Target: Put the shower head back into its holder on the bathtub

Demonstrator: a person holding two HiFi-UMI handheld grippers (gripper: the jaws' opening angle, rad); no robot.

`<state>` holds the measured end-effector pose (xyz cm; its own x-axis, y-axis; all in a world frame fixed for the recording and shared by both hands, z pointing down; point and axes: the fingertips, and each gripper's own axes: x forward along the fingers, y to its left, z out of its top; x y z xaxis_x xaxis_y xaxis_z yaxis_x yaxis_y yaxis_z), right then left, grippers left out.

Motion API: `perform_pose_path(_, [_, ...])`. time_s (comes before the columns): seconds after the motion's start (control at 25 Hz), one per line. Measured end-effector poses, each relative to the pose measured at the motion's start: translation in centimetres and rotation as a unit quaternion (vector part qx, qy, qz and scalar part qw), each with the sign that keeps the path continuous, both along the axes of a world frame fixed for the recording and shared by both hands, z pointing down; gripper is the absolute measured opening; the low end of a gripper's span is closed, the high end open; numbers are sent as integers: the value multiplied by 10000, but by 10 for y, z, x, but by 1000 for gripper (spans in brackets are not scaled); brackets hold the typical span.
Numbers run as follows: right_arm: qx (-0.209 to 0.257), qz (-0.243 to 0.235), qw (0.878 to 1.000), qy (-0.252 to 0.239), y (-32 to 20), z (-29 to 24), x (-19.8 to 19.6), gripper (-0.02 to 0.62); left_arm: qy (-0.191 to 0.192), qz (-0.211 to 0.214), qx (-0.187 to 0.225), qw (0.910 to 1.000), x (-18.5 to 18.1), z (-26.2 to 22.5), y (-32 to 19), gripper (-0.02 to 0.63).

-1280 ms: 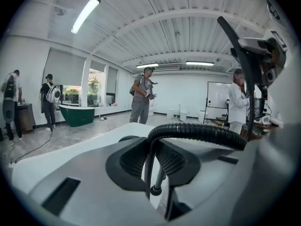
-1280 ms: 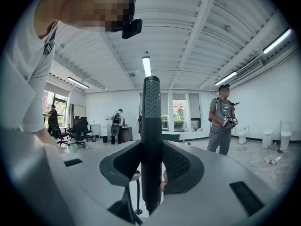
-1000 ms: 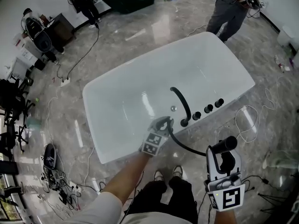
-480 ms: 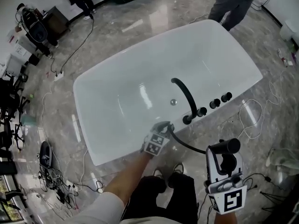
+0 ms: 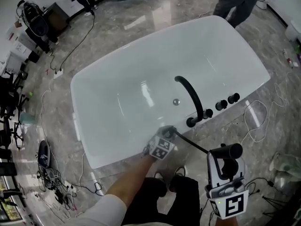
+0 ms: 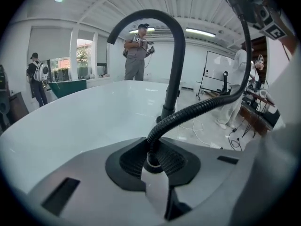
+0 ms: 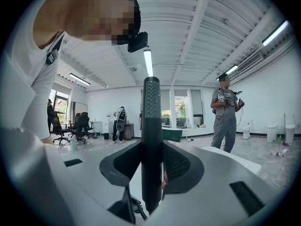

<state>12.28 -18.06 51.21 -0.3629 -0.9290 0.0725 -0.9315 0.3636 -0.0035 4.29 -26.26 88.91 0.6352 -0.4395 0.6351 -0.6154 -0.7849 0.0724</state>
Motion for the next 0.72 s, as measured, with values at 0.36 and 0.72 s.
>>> perform_pose_path(0.36, [168,-273,9990,-296,-17,-13,-28,143,-525,336,-115,9980,-21,14,25,66])
perform_pose_path(0.72, [239,-637,9958,-611,-47,0,-73,143,295,-396,28,9988,-63,-46,47,66])
